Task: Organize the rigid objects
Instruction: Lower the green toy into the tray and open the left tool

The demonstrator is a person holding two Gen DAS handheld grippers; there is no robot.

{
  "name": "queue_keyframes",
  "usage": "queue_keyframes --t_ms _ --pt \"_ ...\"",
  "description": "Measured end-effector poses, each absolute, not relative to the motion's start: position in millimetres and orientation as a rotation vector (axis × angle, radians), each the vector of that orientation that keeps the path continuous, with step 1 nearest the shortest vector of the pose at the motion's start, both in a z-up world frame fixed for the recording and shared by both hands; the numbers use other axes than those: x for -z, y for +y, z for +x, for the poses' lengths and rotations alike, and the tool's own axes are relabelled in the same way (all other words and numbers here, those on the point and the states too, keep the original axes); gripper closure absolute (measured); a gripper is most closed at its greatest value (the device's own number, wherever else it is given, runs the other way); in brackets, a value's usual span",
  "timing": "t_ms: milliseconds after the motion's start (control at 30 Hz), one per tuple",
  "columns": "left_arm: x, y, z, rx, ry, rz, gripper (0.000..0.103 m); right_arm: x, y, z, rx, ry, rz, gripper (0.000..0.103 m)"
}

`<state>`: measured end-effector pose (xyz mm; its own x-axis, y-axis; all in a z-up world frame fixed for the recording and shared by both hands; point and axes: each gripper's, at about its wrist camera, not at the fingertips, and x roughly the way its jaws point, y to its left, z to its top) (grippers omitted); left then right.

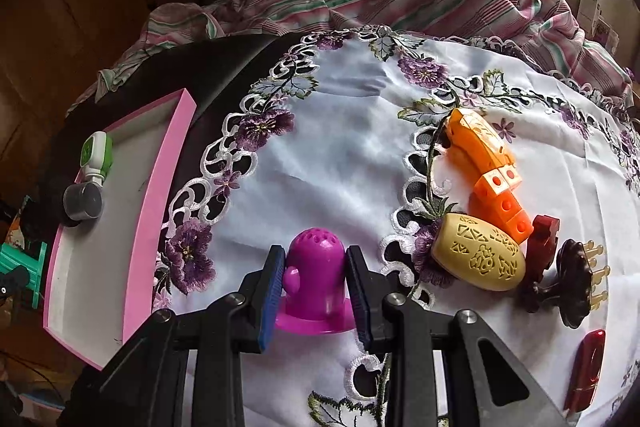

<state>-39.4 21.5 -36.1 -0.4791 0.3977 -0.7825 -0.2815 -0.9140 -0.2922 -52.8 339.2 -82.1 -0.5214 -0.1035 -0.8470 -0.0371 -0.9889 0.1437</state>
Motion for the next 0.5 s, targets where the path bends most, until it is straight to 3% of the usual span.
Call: queue_keyframes --t_ms 333,500 --pt "56 29 -68 -2.491 -0.028 -1.340 0.068 81 335 -53 2.702 -0.184 1.522 0.073" --pt "62 24 -72 -2.519 -0.051 -1.347 0.059 82 335 -53 2.700 -0.178 1.520 0.073"
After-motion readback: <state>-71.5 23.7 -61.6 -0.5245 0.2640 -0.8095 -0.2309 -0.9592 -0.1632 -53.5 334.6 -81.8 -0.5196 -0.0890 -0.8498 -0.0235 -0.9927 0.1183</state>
